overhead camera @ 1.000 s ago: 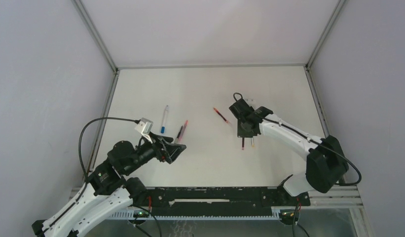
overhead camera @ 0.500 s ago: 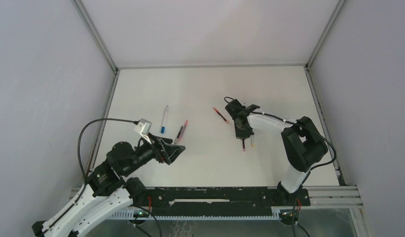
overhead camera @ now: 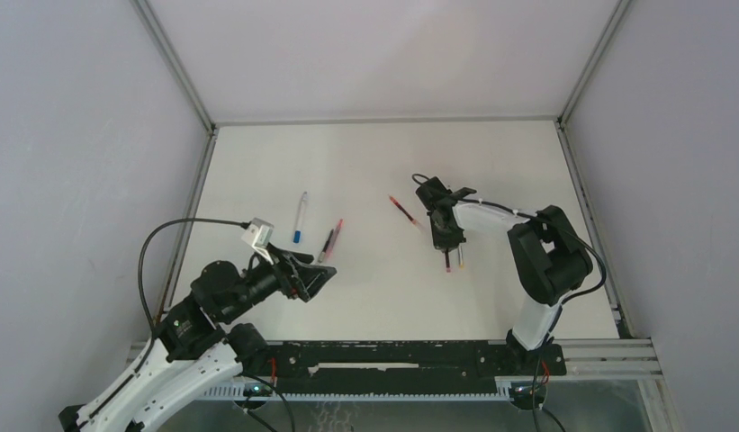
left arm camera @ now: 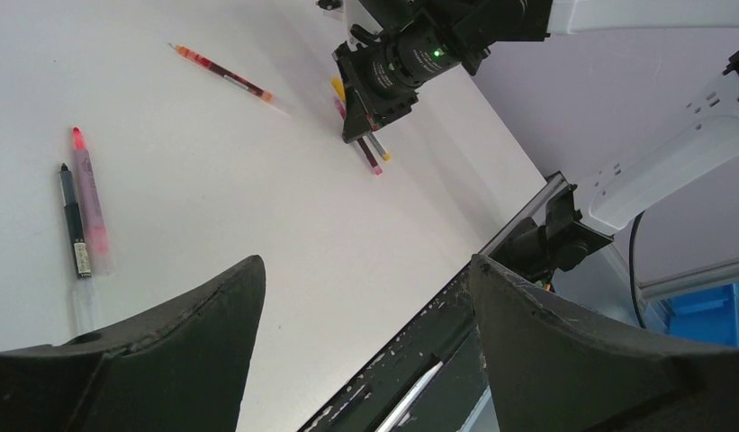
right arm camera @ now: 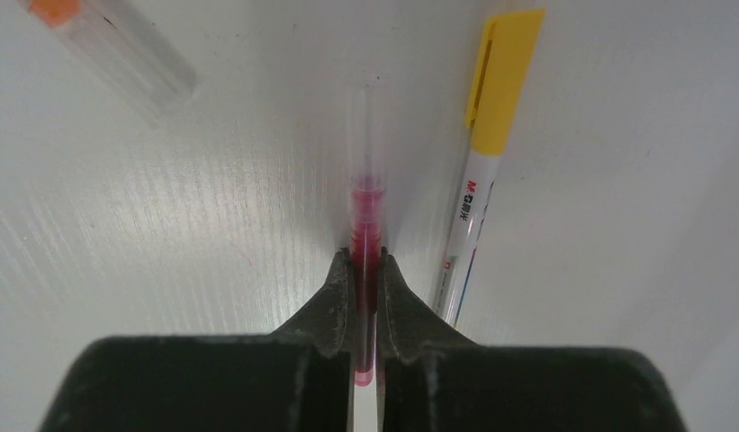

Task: Insert the pens into the pen caps
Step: Place the pen cap at the center of the board.

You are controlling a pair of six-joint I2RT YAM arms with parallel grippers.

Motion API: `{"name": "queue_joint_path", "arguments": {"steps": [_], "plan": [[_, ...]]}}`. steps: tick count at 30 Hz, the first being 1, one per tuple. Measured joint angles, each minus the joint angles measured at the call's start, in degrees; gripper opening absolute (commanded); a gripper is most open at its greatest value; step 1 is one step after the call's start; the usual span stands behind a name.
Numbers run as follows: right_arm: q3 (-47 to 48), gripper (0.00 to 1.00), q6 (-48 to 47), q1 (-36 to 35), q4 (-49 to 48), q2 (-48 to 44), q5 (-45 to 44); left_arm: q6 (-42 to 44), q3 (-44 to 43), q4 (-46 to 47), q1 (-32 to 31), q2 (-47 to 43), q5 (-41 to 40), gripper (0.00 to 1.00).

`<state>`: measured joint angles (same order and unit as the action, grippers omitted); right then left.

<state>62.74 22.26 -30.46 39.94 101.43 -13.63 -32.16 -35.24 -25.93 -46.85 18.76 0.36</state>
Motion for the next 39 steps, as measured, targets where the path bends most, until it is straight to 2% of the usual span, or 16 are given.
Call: {"name": "queue_joint_path", "arguments": {"steps": [5,16,25,28,31,39], "plan": [[0.1,0.24,-0.6,0.2,-0.1,0.0,0.2,0.0,0.0,-0.4,0.0,-0.3,0.0,0.86],[0.1,0.27,-1.4,0.3,0.1,-0.9,0.7,-0.7,0.0,-0.5,0.0,-2.0,0.0,0.86],[2.6,0.37,-2.9,-1.2,2.3,-13.6,0.7,-0.9,0.0,-1.3,0.0,-2.2,-0.2,0.86],[4.7,0.38,-4.9,-1.9,1.0,-15.0,2.2,-0.9,0.0,-1.3,0.0,-2.2,-0.2,0.86],[8.4,0.40,-7.4,-2.4,0.1,-11.9,4.0,-0.9,0.0,-1.3,0.0,-2.2,-0.2,0.87],[24.0,0.41,-14.3,-3.6,0.8,5.4,8.6,-1.0,0.0,-1.2,0.0,-3.3,0.2,0.86]]}}
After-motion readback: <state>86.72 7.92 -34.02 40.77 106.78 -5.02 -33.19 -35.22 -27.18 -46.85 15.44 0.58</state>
